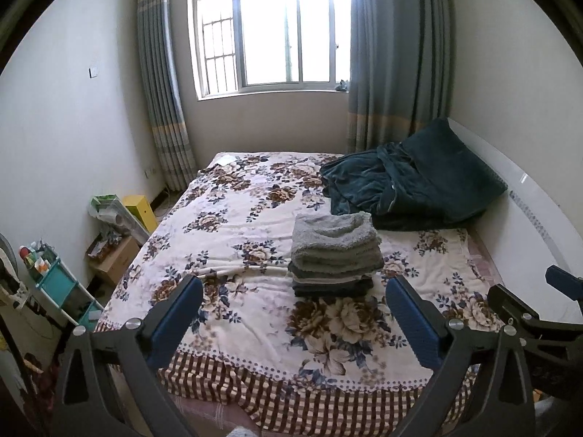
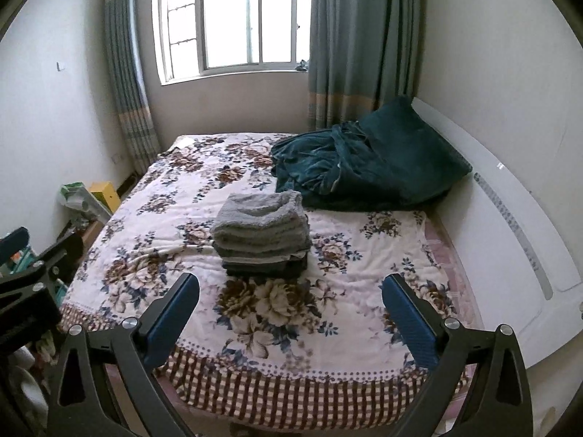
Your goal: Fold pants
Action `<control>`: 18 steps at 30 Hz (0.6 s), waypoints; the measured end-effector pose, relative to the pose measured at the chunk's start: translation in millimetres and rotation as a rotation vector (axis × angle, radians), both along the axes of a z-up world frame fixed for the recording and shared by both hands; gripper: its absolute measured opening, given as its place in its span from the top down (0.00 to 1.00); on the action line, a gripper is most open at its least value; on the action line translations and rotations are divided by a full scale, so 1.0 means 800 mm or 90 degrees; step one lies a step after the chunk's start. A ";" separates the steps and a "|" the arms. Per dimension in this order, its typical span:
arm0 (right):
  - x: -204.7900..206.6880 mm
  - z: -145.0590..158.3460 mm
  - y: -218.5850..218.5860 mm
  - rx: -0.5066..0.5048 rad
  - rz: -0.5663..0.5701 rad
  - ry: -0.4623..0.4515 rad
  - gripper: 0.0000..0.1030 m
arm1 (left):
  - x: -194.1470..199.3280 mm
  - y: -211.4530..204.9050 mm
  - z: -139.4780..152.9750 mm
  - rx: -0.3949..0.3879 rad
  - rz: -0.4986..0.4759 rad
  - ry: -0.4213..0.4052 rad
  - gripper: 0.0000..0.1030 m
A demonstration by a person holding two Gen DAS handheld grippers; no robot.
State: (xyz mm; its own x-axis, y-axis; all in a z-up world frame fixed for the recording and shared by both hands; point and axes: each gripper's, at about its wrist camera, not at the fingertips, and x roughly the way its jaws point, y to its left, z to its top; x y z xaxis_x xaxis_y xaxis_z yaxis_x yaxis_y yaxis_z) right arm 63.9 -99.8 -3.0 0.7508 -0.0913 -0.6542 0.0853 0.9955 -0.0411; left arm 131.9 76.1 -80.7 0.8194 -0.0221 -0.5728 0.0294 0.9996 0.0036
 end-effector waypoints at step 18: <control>0.107 -0.035 0.002 -0.034 -0.049 0.003 0.01 | 0.087 -0.001 -0.036 0.028 0.022 0.044 0.00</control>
State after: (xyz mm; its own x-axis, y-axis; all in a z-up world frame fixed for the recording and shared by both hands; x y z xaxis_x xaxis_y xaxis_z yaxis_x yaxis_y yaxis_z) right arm 149.2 -98.3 -30.6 0.7372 -0.1833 -0.6503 0.1605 0.9825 -0.0951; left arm 201.3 75.3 -109.9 0.7782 0.0315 -0.6273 -0.0031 0.9989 0.0463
